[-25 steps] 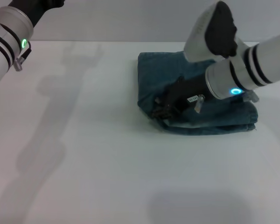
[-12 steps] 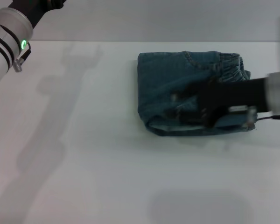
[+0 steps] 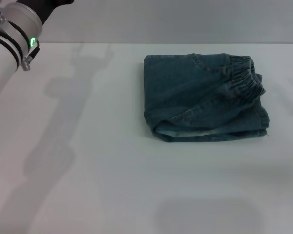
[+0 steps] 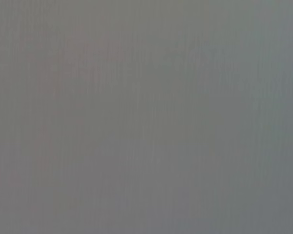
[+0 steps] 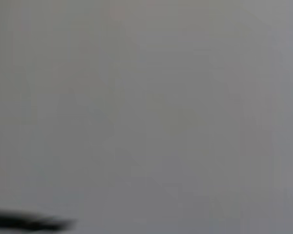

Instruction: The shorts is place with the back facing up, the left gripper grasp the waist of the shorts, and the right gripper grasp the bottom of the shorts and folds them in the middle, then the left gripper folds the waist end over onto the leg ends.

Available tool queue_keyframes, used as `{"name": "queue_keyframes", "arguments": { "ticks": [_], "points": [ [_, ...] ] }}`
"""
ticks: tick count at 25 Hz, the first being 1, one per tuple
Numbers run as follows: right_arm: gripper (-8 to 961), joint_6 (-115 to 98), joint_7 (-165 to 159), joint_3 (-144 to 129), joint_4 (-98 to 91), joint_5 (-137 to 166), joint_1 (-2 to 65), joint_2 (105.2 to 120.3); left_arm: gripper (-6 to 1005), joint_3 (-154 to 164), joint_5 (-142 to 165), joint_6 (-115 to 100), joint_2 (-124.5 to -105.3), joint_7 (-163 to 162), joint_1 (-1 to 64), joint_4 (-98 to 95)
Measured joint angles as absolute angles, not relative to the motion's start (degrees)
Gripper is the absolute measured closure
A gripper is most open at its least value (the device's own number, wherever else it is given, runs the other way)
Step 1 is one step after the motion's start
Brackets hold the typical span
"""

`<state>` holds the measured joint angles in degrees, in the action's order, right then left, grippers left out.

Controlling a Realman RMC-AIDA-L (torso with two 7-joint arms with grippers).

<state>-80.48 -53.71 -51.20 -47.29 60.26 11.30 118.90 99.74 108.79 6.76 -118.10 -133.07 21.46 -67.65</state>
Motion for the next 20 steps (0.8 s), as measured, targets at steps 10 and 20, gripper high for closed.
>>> {"name": "queue_keyframes", "arguments": {
  "ticks": [10,20],
  "points": [
    [494,-80.73,-23.69,-39.75,-18.51,22.54,17.45,118.79,153,110.52,109.03,23.81,-118.0,-135.72,19.95,-64.83],
    [495,-80.38,-23.79,-39.69,-15.95,19.31,18.03,118.54,153,131.29,131.17,71.78,-118.23,-165.43,24.69,-34.51]
  ]
}}
